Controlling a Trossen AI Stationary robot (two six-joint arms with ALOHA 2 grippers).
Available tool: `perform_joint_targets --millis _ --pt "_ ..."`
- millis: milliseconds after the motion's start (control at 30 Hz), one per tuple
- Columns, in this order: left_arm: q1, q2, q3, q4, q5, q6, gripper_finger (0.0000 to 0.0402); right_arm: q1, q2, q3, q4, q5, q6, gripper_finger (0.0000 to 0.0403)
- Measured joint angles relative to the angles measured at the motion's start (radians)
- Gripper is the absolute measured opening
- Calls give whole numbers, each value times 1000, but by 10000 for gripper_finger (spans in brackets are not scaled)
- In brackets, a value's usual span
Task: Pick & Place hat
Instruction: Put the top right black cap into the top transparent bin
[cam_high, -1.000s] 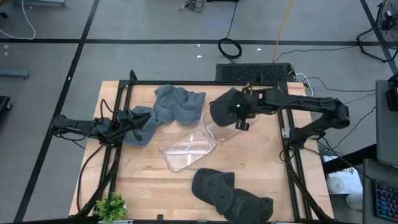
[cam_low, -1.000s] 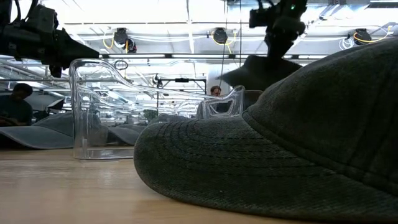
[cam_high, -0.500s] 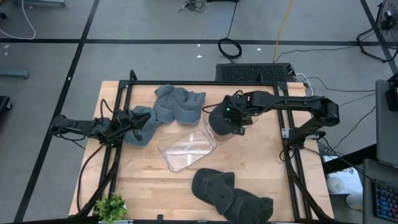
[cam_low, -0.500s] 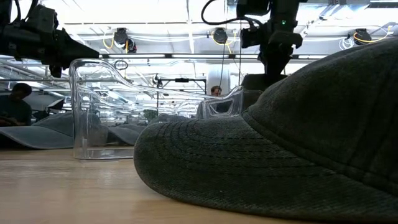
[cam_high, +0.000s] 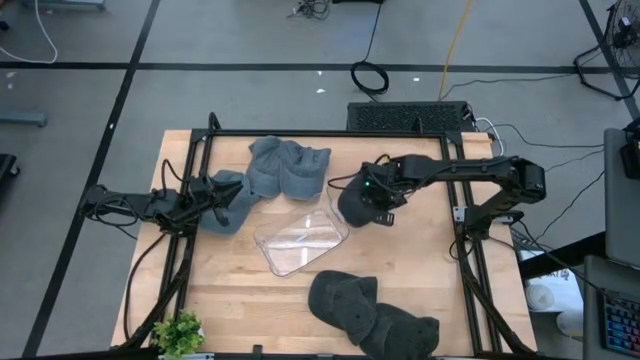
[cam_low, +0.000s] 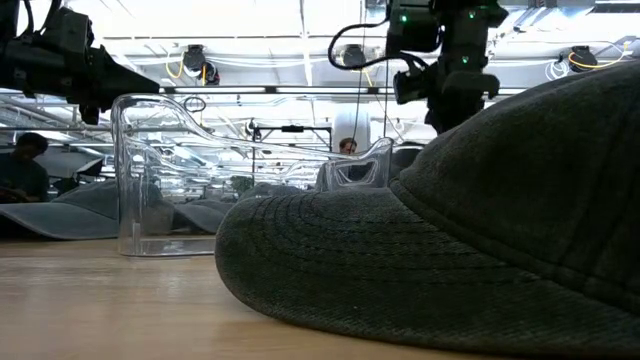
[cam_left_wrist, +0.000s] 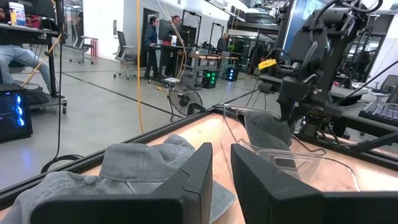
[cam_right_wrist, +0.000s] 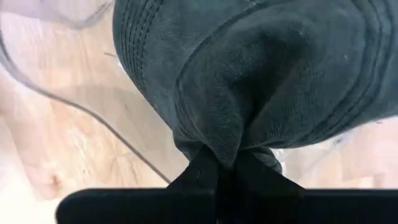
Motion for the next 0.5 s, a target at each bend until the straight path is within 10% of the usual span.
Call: perform_joint_targets --millis 267,500 --pt "0 0 0 0 0 0 67 -1 -7 -70 66 61 44 21" --pt "0 0 0 0 0 0 67 0 -7 -65 114 91 68 123"
